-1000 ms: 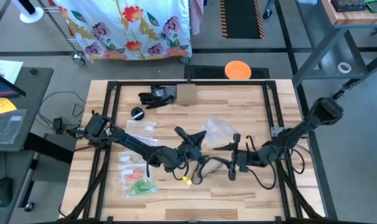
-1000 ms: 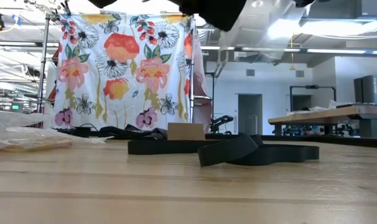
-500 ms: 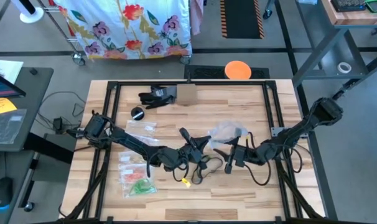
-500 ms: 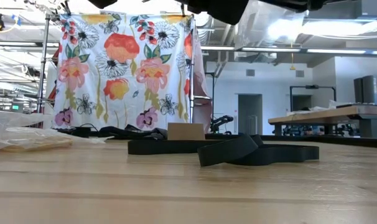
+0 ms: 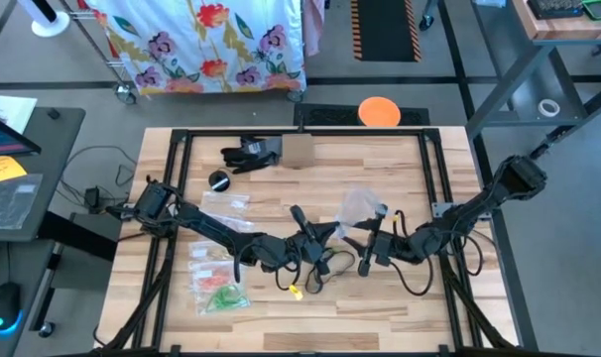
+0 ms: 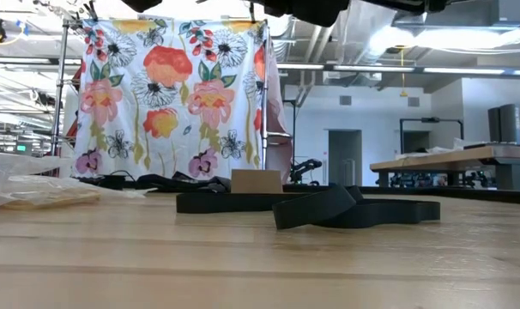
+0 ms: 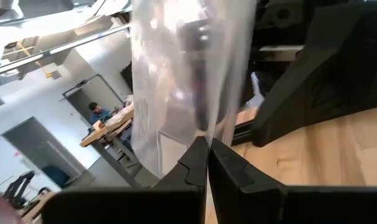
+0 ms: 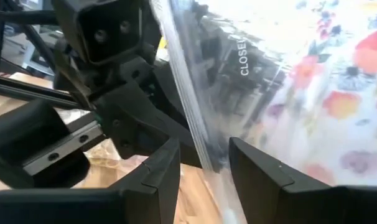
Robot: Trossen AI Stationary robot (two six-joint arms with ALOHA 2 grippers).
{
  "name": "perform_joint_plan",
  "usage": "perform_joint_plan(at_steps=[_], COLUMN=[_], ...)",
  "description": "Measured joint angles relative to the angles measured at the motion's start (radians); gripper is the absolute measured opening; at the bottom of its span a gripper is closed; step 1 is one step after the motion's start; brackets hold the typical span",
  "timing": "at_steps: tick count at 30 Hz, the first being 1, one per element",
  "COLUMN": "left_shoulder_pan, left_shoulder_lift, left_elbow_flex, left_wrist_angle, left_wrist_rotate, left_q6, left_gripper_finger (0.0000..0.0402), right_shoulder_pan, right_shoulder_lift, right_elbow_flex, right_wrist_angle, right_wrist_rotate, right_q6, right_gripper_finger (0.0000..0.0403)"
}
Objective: Sort rubber bands
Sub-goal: Open the transparent zip bag
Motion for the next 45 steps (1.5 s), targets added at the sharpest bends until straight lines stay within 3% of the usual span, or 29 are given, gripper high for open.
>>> perform_joint_plan(at_steps=[7,16,22,32,40,45], left_shoulder_pan=[0.0,-0.001,0.0,-0.002,-0.001,-0.001], left_shoulder_lift=[0.0,0.0,0.0,0.0,0.0,0.0], left_elbow_flex=[0.0,0.0,0.0,0.0,0.0,0.0], left_wrist_angle=[-0.005,-0.014,0.006,0.013,0.011,-0.006], left_wrist_rotate=[0.033,0.007,-0.08,-0.094,-0.095,-0.01], left_q6=[-0.012,-0.007,0.035,0.031,0.036,0.053], left_gripper_finger=[0.0,0.0,0.0,0.0,0.0,0.0], right_shoulder_pan=[-0.014,-0.001,0.045,0.07,0.07,0.07], right_shoulder_lift=[0.0,0.0,0.001,0.001,0.0,0.0], right_elbow_flex=[0.0,0.0,0.0,0.0,0.0,0.0], right_wrist_angle=[0.001,0.002,0.05,0.097,0.093,0.091], right_wrist_rotate=[-0.001,0.007,0.204,0.385,0.476,0.473], right_q6=[0.003,-0.027,-0.077,-0.098,-0.097,-0.097], right_gripper_finger=[0.0118,0.0007,0.0002,0.0001,0.0,0.0])
